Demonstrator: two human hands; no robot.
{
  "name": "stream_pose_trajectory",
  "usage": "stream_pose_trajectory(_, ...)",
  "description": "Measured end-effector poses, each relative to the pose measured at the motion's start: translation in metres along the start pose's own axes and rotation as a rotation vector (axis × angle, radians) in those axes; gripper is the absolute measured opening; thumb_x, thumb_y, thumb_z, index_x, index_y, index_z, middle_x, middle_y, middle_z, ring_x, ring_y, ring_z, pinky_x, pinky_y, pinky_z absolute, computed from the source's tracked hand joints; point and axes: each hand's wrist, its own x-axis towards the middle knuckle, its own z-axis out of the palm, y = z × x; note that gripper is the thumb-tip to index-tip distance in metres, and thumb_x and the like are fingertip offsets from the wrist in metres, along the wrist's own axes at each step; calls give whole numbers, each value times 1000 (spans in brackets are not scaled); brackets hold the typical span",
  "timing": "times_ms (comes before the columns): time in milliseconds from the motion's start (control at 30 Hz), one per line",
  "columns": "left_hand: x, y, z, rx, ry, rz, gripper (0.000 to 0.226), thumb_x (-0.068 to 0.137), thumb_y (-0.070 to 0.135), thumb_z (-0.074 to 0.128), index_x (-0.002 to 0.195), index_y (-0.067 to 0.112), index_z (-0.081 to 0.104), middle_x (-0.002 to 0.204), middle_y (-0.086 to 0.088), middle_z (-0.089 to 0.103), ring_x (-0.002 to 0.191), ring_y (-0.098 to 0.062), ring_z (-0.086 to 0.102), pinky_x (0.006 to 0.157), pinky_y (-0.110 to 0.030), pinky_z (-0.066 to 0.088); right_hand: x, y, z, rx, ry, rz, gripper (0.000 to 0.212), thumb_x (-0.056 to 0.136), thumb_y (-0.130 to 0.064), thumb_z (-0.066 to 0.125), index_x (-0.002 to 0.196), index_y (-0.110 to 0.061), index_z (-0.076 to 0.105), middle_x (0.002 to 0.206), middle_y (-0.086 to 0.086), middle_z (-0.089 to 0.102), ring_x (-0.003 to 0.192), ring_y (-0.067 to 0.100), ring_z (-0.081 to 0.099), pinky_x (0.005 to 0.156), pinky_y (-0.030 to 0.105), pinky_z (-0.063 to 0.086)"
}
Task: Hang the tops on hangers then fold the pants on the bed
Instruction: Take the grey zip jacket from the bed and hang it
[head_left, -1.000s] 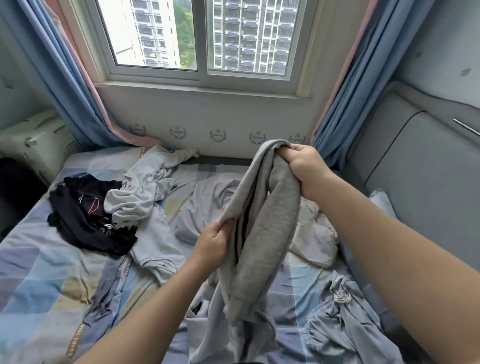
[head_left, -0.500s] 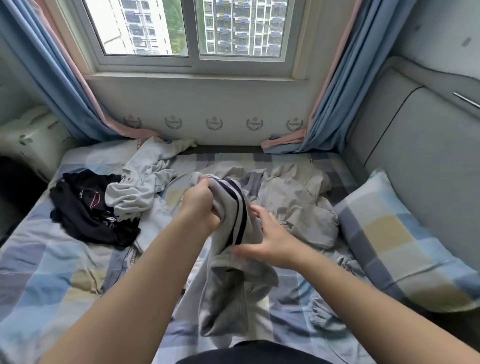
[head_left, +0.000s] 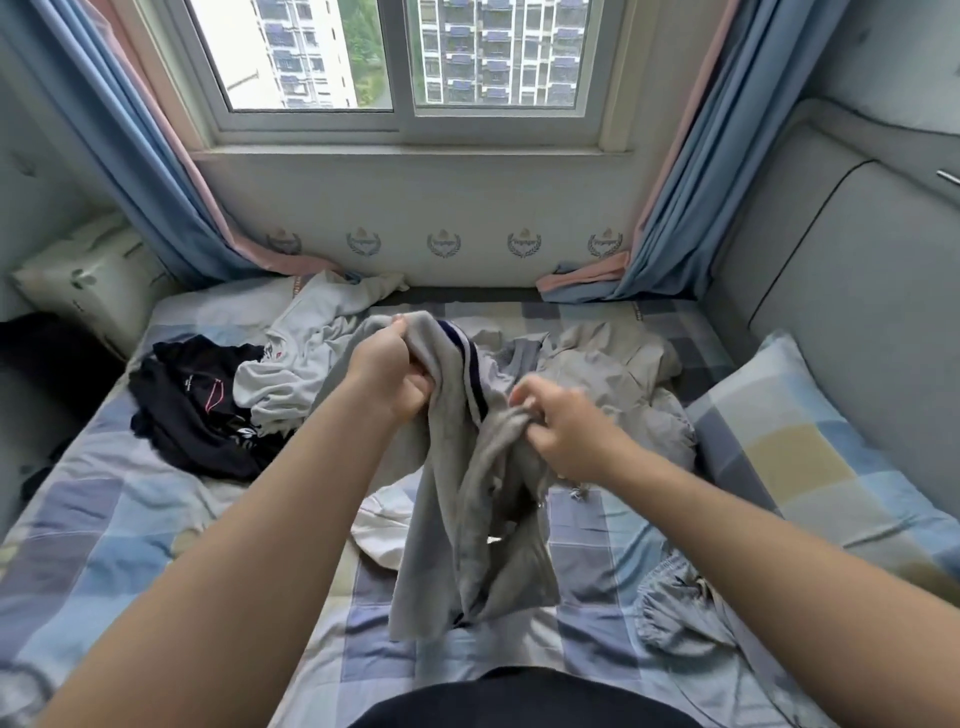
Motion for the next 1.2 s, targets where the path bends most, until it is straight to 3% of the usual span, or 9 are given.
stream_pose_trajectory(100,-1,-3,-15,137,-72,40,39,108,41,42,109,10,67,98,-3,75,95,-17,68,73,-29,52,27,-14,-26,175,133,49,11,88,-5,53,95,-12,59,72,3,64,62,14,53,60,27,40)
stream_pose_trajectory(200,-5,-21,-32,441,54,225,37,102,46,52,88,15,65,78,1,71,74,-12,64,72,-32,49,50,-32,-45,362,216,88,8,88,-4,53,88,-11,57,75,13,62,63,22,54,56,39,50)
stream_pose_trajectory(333,-21,-57,-52,700,99,539,47,79,59,72,111,27,56,113,2,63,104,-12,63,85,-30,53,70,-61,-64,615,228,110,15,91,-1,53,87,-15,55,82,15,59,59,24,64,47,50,58)
stream_pose_trajectory(567,5,-44,-42,1233,33,253,55,61,67,71,76,17,53,70,8,62,65,-11,59,59,-28,43,73,-83,-81,817,371,115,15,93,0,50,89,-14,53,79,13,61,53,16,66,45,36,55)
stream_pose_trajectory(633,12,-35,-35,1182,-70,72,45,61,58,69,72,17,56,56,8,58,53,-9,58,54,-21,47,68,-80,-90,862,452,150,17,93,0,51,87,-16,52,81,10,59,58,18,67,46,35,55)
stream_pose_trajectory(767,21,-40,-18,807,-322,-409,20,85,22,63,102,11,66,80,-7,67,71,-20,68,77,-35,59,48,-68,-112,877,582,195,15,92,-8,56,82,-20,54,83,7,60,71,23,68,52,44,60)
stream_pose_trajectory(900,23,-32,20,640,-245,-184,22,97,6,52,114,6,66,88,-13,68,69,-21,65,62,-34,55,13,-53,-135,866,773,282,16,91,-11,60,79,-20,56,76,3,61,70,23,68,49,42,59)
stream_pose_trajectory(1000,18,-3,53,570,-236,46,11,98,5,58,97,4,69,82,-10,67,60,-18,66,52,-27,52,-22,-45,-141,803,886,387,17,93,-11,59,79,-20,55,64,-4,62,59,18,65,45,34,54)
stream_pose_trajectory(1200,-30,36,105,550,-545,134,22,100,10,57,82,4,68,71,-9,72,66,-17,71,67,-29,60,-87,-67,-125,718,1043,576,10,89,-15,62,80,-17,65,64,0,64,51,16,64,49,34,55)
